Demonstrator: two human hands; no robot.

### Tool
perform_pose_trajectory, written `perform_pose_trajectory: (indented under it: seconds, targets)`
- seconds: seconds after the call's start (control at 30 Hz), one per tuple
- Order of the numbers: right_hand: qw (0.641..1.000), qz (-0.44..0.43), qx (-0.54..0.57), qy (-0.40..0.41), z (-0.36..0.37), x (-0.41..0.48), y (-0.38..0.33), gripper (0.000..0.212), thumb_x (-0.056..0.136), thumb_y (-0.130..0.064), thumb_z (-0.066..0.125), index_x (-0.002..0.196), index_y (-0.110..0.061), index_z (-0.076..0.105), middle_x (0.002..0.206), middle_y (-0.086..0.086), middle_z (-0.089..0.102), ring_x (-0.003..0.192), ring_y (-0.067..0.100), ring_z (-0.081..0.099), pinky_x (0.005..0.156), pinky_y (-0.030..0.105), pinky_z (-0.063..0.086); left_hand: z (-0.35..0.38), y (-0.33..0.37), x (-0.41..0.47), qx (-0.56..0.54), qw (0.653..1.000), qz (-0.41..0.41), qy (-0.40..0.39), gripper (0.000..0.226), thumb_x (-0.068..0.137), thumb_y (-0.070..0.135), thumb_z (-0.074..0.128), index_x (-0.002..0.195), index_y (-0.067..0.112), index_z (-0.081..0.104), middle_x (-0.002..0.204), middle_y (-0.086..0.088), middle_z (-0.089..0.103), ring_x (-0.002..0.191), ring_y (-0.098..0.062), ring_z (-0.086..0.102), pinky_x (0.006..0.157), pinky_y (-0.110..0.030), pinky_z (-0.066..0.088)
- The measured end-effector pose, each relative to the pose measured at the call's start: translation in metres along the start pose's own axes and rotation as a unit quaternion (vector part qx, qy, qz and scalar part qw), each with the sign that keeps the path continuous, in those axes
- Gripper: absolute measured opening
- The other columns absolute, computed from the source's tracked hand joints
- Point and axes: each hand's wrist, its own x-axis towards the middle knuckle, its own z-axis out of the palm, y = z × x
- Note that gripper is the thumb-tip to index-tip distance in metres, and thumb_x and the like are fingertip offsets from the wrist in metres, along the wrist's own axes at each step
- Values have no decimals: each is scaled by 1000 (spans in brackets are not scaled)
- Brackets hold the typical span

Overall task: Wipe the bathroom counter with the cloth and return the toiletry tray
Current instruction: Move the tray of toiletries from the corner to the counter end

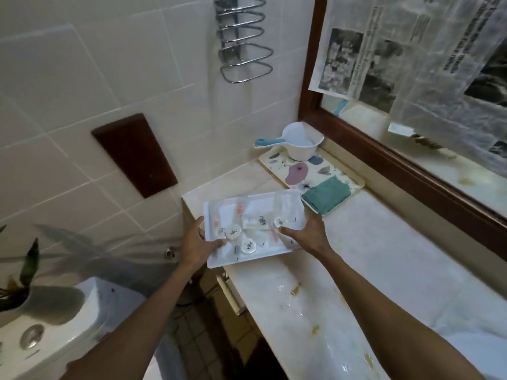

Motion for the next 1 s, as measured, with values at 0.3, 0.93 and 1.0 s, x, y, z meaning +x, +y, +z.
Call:
perform_pose_trajectory:
  seconds: [0.3, 0.93, 1.0]
  targets:
    - [987, -1, -123, -100, 48, 60, -31, 145, 33, -83, 77, 151, -21, 21, 146, 9, 38, 137, 32, 33, 111, 46, 34, -21, -23, 67, -4, 999, -40, 3, 79, 66, 31, 92, 135, 26, 55, 118, 7, 69, 103, -19, 66, 81, -32, 54]
    - [952, -62, -277, -111, 84, 127, -64, 147, 46, -48, 95, 157, -13, 5, 155, 12, 30, 138, 36, 33, 107, 47, 33, -18, -37, 117, -43, 996, -66, 48, 64, 95, 31, 66, 151, 17, 38, 111, 0, 66, 104, -24, 64, 81, -27, 47]
    - [952, -62, -281, -109, 87, 132, -68, 145, 48, -47, 95, 157, -13, 6, 155, 12, 31, 138, 36, 34, 106, 48, 34, -20, -37, 119, -33, 996, -68, 41, 66, 97, 31, 64, 153, 16, 35, 120, -2, 66, 106, -23, 63, 80, -27, 45]
